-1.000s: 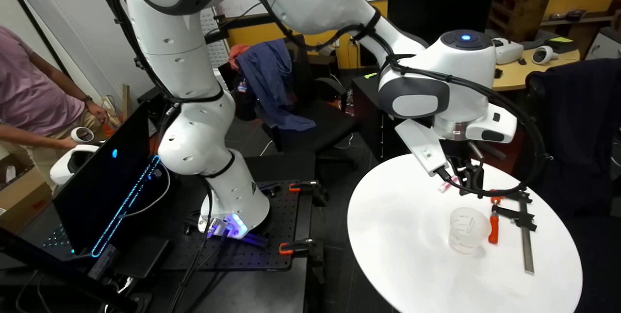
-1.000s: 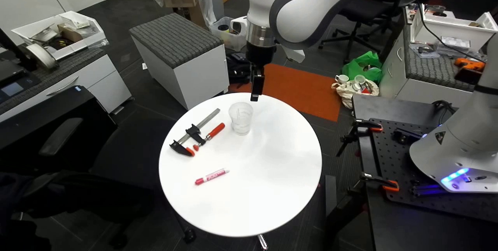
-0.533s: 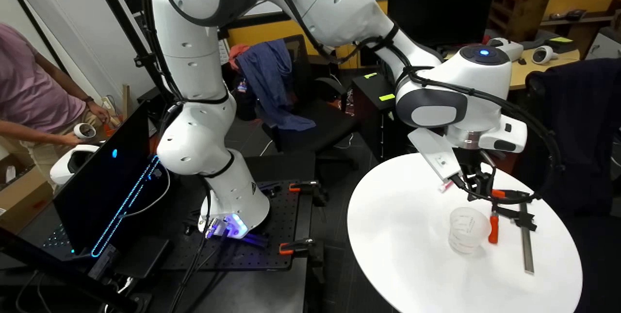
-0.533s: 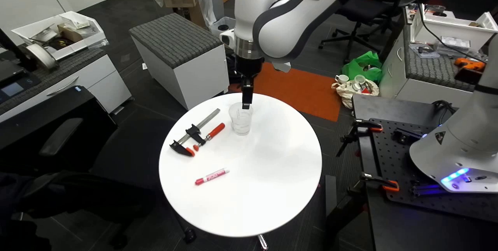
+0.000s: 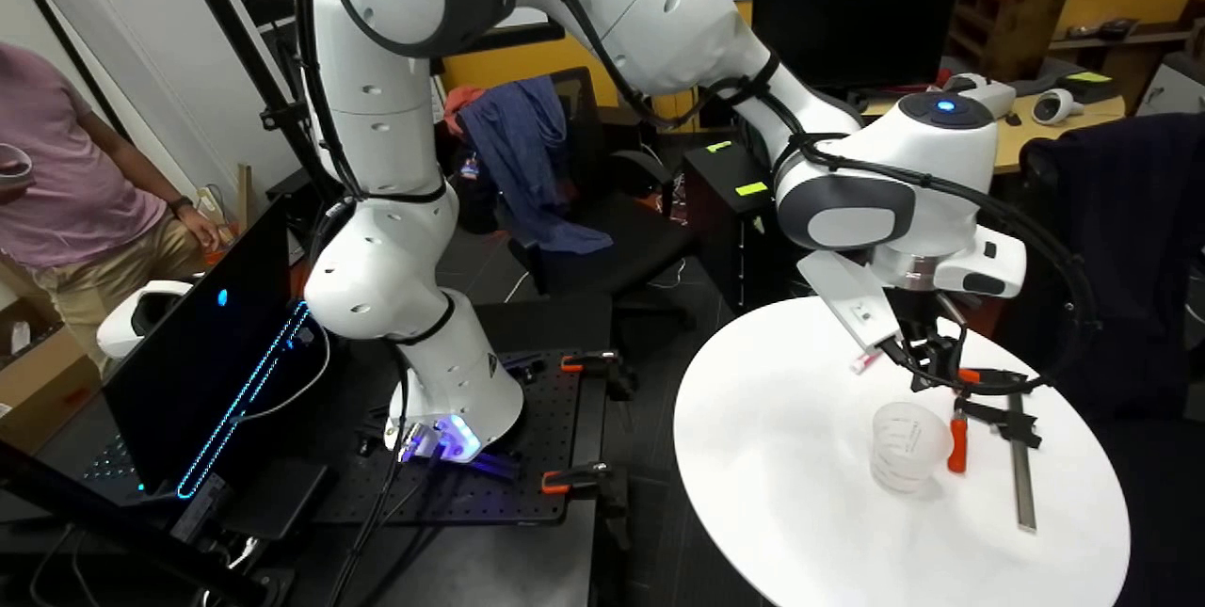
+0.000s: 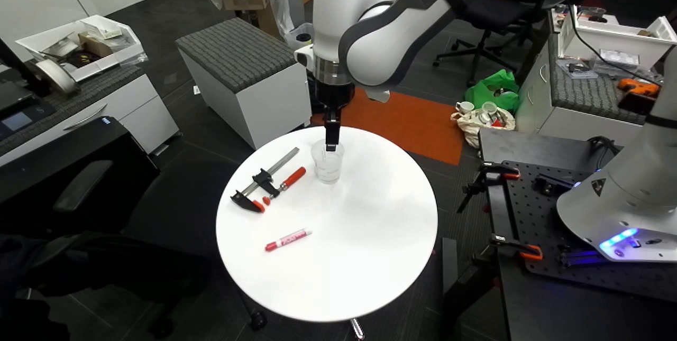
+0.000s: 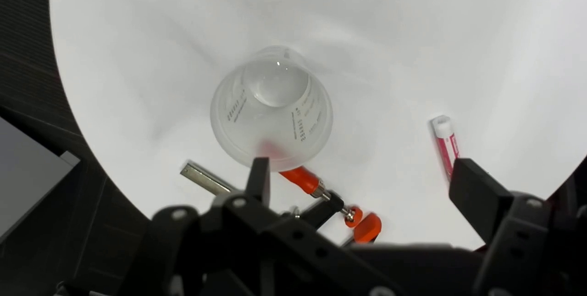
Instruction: Move the clear cup to the left
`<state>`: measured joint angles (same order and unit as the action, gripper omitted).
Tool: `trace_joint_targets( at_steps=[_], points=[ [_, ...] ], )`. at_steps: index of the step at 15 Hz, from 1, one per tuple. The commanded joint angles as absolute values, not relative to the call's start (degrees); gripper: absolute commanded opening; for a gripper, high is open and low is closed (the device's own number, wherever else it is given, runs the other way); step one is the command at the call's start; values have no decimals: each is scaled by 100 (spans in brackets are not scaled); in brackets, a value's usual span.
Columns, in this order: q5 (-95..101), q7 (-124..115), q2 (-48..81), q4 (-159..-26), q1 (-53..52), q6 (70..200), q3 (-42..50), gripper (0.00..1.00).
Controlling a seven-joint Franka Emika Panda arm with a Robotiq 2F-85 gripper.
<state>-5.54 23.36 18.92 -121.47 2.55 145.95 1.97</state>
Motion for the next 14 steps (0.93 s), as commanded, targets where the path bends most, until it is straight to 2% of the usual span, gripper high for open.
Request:
trace_joint_targets(
  at_steps=[1,14],
  points=[
    [-514,2155,1901,-12164,432,14642,56,100],
    [-573,2371,2878,-11424,742,14577,-300,100]
  ],
)
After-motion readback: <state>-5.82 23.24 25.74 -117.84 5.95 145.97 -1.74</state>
